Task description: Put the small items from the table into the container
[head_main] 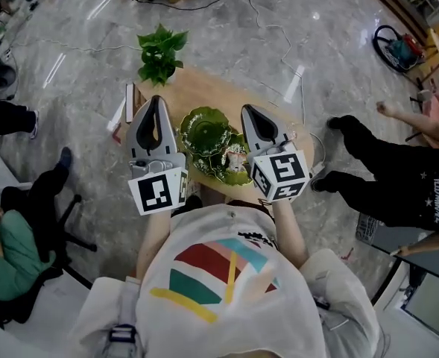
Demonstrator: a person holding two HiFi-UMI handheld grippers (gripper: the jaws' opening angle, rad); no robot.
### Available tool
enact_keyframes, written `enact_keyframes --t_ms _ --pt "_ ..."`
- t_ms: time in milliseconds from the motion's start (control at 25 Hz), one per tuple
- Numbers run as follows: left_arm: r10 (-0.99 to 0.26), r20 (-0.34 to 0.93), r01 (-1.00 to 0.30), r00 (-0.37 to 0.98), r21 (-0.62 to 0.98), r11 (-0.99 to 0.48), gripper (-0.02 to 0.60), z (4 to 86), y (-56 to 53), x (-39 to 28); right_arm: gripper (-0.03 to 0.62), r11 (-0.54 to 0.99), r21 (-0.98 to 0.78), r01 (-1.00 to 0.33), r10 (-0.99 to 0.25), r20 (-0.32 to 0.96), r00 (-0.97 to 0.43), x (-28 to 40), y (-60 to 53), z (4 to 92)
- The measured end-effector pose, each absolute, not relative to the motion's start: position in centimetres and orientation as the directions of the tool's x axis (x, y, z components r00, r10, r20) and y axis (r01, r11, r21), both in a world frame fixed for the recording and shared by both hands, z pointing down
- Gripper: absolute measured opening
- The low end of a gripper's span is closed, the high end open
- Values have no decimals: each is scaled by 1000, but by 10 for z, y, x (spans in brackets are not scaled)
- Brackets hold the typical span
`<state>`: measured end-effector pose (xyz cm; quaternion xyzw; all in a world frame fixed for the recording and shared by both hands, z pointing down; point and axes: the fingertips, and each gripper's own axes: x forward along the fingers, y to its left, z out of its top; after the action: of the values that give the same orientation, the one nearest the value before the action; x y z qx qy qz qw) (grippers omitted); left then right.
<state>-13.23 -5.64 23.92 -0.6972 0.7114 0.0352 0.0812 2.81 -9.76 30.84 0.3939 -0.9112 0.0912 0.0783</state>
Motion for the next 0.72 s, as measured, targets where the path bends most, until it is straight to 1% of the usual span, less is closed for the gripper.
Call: enact_keyframes --t_ms 200,280,320,360,400,440,520,640,720 --pt "-988 -144 -996 -56 -57 65 9 254 -38 -178 14 668 -133 -732 -700 219 -679 -9 -90 321" --pt "-990 -132 -997 -55 -44 61 9 262 -37 -202 15 675 -163 -719 -698 173 -695 -36 -85 318" --pt "-991 -125 -998 -49 -44 55 8 267 -38 -215 20 680 -205 -703 -691 141 -709 -53 -81 316" --pt "-992 -119 -998 -42 -46 48 9 272 -39 -229 50 680 -259 -686 -685 110 -721 -71 -79 315" --pt "-993 -114 -998 -34 -49 40 8 278 -42 -243 133 676 -309 -669 -680 87 -728 -90 -77 316" --pt "-994 -107 -998 -26 -49 32 8 285 -46 -258 198 672 -343 -656 -675 79 -733 -111 -74 321" --pt "-996 -89 -999 -5 -46 9 9 300 -55 -284 216 667 -359 -653 -661 121 -741 -152 -66 345" --pt "-998 -48 -998 42 -54 -39 8 327 -69 -316 215 637 -392 -664 -616 258 -744 -204 -49 404" --pt "-998 -20 -997 53 -62 -52 9 346 -73 -338 215 581 -440 -685 -597 342 -726 -227 -42 452"
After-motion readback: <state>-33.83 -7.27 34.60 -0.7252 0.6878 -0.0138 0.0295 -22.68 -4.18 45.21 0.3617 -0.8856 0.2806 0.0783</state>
